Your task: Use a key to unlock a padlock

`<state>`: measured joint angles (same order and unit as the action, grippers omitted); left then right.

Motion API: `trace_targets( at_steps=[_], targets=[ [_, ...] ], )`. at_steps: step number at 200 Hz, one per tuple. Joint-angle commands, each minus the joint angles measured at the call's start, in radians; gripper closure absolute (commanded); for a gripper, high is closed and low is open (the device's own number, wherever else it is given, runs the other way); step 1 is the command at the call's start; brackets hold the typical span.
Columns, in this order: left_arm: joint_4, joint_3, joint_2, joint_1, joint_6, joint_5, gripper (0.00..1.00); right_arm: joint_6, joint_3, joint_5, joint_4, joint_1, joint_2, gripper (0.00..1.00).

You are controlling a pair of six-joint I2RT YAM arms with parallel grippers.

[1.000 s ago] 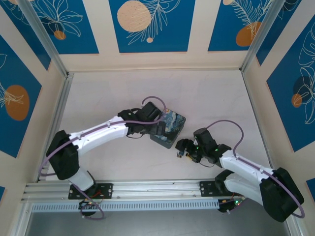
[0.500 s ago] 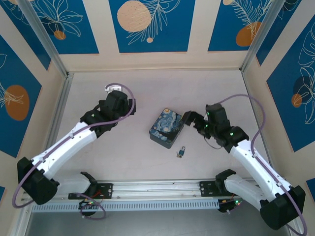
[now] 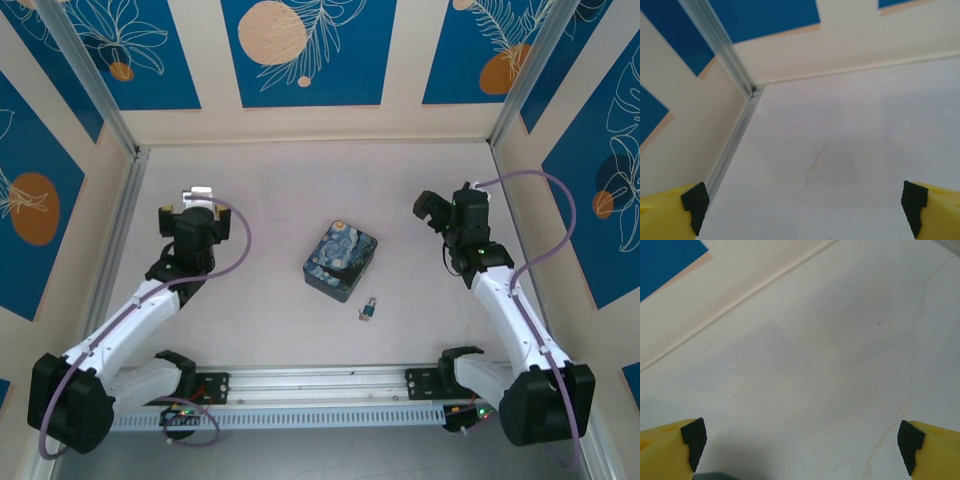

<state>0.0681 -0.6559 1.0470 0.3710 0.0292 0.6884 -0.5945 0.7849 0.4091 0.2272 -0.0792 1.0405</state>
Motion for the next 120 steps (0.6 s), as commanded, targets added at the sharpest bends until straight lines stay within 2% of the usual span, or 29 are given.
trace_targets(
  at_steps=[1, 31, 64, 102, 110, 120],
  targets=[
    [0.217, 0.121, 0.026, -0.073, 0.035, -0.046, 0.0, 0.129, -0.069, 0.033, -0.176, 0.044, 0.04, 0.0],
    [0.418, 0.243, 0.128, -0.159, -0.046, -0.108, 0.0, 0.261, -0.132, 0.026, -0.336, 0.078, 0.148, 0.01],
    [0.613, 0.283, 0.291, -0.2, -0.023, -0.175, 0.0, 0.383, -0.259, 0.005, -0.616, 0.088, 0.25, 0.0],
    [0.785, 0.29, 0.421, -0.232, -0.021, -0.311, 0.0, 0.427, -0.39, -0.161, -0.949, 0.082, 0.327, 0.0],
    [0.759, 0.276, 0.425, -0.235, -0.012, -0.36, 0.0, 0.44, -0.41, -0.195, -0.997, 0.079, 0.354, 0.0],
    [0.782, 0.279, 0.453, -0.243, -0.001, -0.412, 0.0, 0.457, -0.463, -0.232, -1.143, 0.079, 0.41, 0.0]
  ],
)
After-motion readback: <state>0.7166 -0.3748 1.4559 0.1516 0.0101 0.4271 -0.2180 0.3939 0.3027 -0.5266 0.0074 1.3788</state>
